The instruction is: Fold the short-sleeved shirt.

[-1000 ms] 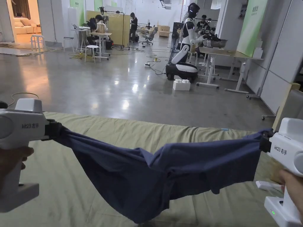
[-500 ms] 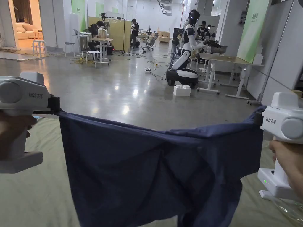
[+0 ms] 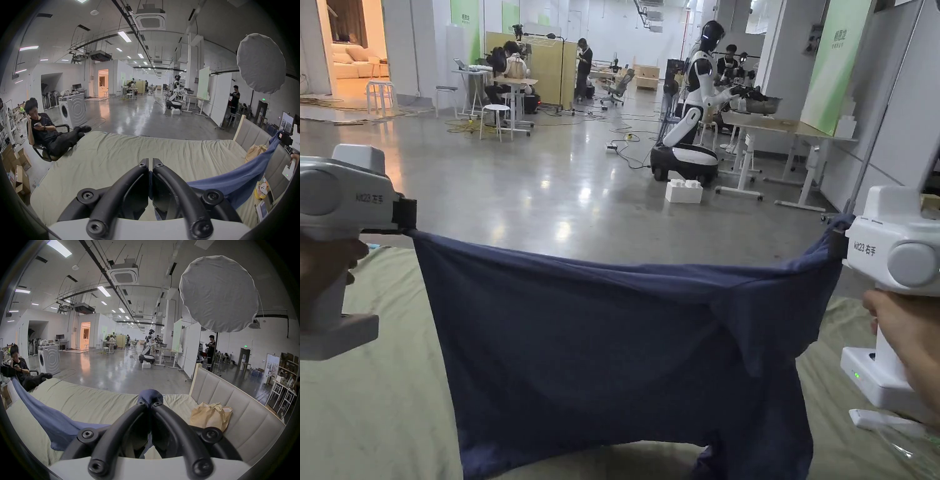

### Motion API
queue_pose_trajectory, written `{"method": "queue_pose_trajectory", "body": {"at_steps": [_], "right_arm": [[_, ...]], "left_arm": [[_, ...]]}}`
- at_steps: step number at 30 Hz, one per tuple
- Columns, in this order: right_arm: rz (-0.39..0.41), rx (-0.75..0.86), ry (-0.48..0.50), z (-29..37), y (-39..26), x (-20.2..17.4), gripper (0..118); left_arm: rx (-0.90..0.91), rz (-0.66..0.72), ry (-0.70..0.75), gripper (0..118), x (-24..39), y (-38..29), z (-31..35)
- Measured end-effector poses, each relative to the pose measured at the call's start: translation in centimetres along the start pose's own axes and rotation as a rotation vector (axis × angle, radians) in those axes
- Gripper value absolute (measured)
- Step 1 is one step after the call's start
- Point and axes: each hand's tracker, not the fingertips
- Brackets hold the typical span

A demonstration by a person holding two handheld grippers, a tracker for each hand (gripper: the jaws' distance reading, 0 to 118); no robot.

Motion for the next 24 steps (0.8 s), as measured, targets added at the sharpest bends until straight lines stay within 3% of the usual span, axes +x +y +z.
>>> {"method": "queue_pose_trajectory", "body": {"at_steps": [5,8,10,17,24], "right_arm": [[0.013,-0.034,0.001,1.4,-3.6,-0.1,2],[0.062,-0.041,0.013,3.4,-6.6,0.3,2],[0.032,-0.088,0.024,5.1,-8.9,0.8,2],[0.050,-0.049,0.046,12.6,-12.2,2.0,2],[0.126,-0.062,0.074,19.7,-14.0,1.6,2]], "left_arm": [[-0.041,-0.026,-0.011,3,0.4,-3.9,0.9],[-0.063,-0.024,-0.033,3,0.3,-7.2,2.7],[-0.070,-0.025,-0.053,3,0.2,-9.3,4.5],[-0.030,0.002,-0.077,3,-1.4,-13.9,12.2],[-0.080,0.023,-0.108,3,-2.5,-18.1,18.6]]}}
